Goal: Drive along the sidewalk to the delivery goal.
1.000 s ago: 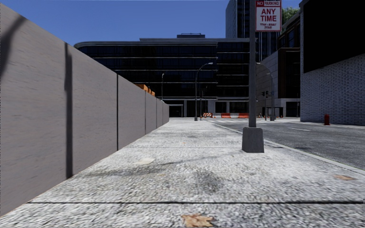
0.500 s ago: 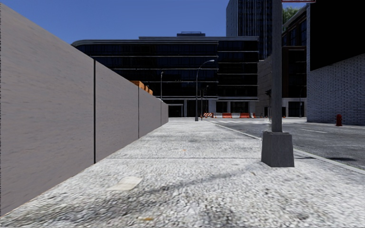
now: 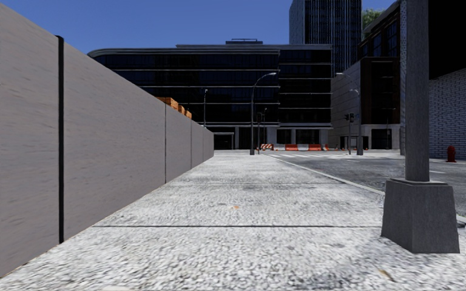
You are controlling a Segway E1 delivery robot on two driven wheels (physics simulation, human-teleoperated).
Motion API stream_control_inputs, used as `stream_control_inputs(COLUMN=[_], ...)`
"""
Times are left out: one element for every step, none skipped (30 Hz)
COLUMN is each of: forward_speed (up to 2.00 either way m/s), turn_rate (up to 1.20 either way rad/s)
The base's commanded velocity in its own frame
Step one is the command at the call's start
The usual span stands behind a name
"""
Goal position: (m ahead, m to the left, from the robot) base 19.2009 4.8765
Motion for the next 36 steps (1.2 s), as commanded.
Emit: stream_control_inputs(forward_speed=[2.0,2.0,2.0,2.0,2.0,2.0,2.0,2.0,2.0,2.0,2.0,2.0,2.0,2.0,2.0,2.0,2.0,2.0,2.0,2.0,2.0,2.0,2.0,2.0,2.0,2.0,2.0,2.0,2.0,2.0,2.0,2.0,2.0,2.0,2.0,2.0], turn_rate=[0.0,0.0,0.0,0.0,0.0,0.0,0.0,0.0,0.0,0.0,0.0,0.0,0.0,0.0,0.0,0.0,0.0,0.0,0.0,0.0,0.0,0.0,0.0,0.0,0.0,0.0,0.0,0.0,0.0,0.0,0.0,0.0,0.0,-0.01,-0.11,-0.2])
